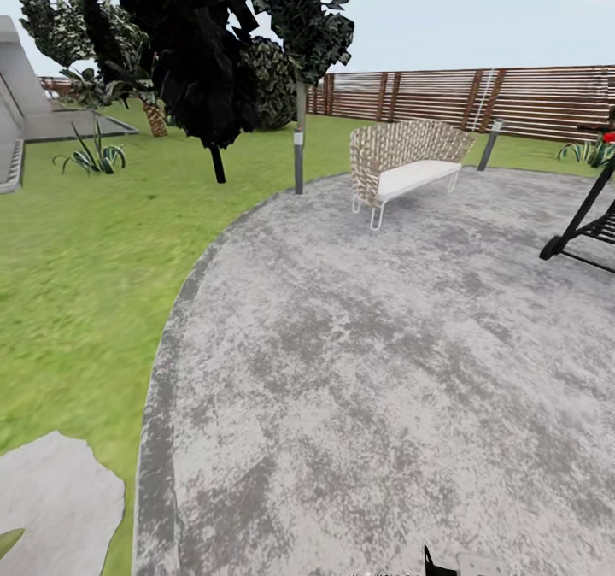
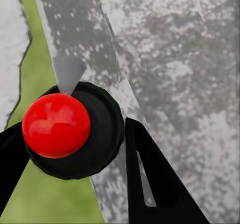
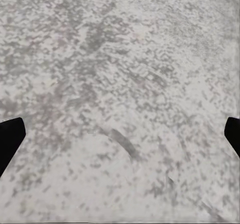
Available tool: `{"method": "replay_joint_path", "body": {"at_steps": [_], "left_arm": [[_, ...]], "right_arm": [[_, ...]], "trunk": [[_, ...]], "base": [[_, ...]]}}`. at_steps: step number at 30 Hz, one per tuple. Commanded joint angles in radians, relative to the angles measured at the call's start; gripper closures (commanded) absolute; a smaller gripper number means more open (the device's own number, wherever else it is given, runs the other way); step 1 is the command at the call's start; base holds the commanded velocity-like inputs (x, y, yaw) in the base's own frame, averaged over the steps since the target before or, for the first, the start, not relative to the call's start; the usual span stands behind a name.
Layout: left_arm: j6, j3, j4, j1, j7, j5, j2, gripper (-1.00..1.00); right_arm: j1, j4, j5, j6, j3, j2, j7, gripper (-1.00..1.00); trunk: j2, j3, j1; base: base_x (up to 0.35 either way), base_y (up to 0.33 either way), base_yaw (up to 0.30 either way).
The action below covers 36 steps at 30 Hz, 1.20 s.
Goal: Pick up the pesticide atomizer in the garden and spray insectifuge to fully cover both potted plants in the garden.
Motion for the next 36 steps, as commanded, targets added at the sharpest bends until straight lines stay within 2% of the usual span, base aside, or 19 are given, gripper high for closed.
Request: {"method": "replay_joint_path", "body": {"at_steps": [1,7,14,36], "left_arm": [[-0.003,0.009,0.001,0.000,-0.002,-0.007,0.000,1.00],[-0.001,0.009,-0.001,0.000,-0.002,-0.005,0.001,1.00],[0.000,0.009,-0.001,0.000,-0.002,-0.005,0.000,1.00],[0.000,0.012,-0.001,0.000,-0.002,-0.002,0.000,1.00]], "right_arm": [[-0.001,0.000,0.010,-0.002,-0.005,0.001,-0.005,-1.00],[-0.001,0.001,0.010,-0.003,-0.005,0.001,-0.005,-1.00],[-0.001,0.002,0.010,-0.003,-0.005,0.001,-0.005,-1.00],[-0.001,0.002,0.010,-0.002,-0.005,0.001,-0.004,-1.00]], "trunk": [[0.000,-0.001,0.000],[0.000,-0.001,0.000],[0.000,-0.001,0.000],[0.000,-0.001,0.000]], "base": [[0.005,-0.003,-0.300],[0.065,0.000,-0.300],[0.307,-0.041,-0.300],[0.299,-0.155,-0.300]]}}
